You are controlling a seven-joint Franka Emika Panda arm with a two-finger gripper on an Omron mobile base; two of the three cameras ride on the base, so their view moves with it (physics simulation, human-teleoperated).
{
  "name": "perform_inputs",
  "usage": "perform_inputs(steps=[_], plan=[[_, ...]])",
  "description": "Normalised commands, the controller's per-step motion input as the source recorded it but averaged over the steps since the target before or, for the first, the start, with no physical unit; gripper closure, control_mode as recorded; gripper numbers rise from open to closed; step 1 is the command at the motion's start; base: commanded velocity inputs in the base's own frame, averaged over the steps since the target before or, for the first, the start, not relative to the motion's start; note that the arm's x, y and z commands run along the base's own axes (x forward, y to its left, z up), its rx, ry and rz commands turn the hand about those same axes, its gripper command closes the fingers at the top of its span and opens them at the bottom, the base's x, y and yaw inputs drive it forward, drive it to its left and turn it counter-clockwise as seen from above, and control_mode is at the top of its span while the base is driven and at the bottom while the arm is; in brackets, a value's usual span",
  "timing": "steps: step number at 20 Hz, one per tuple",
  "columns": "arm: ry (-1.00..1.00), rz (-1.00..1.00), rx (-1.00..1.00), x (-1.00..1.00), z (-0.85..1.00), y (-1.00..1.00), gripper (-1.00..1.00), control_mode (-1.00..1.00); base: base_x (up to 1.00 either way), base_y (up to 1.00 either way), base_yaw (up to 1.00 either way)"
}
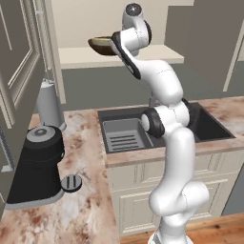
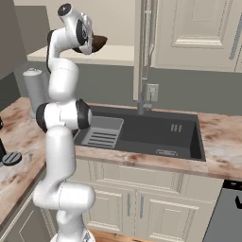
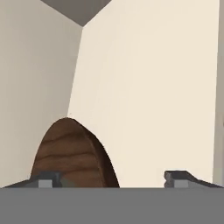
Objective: Pick up the bowls on the counter and stack them on top of one another in the open cabinet. Place the smaller bowl on top of the larger bowl.
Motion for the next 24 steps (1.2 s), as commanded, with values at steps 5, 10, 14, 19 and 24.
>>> perform_inputs(steps=[5,10,14,19,24], plan=[[0.00,0.00,-0.02,-1.00,-0.01,-0.13,-1.00,-1.00,0.00,0.00,0.00],[0.03,0.02,-0.08,-1.00,-0.20,-0.12,-1.00,-1.00,0.00,0.00,0.00],[0.01,0.02,-0.06,-1.00,-0.42,-0.16,-1.00,-1.00,0.00,0.00,0.00],[0.00,0.02,-0.05,-1.00,-0.56,-0.21,-1.00,-1.00,0.00,0.00,0.00],[-0.22,0.01,-0.01,-0.97,-0.27,-0.31,-1.00,-1.00,0.00,0.00,0.00]])
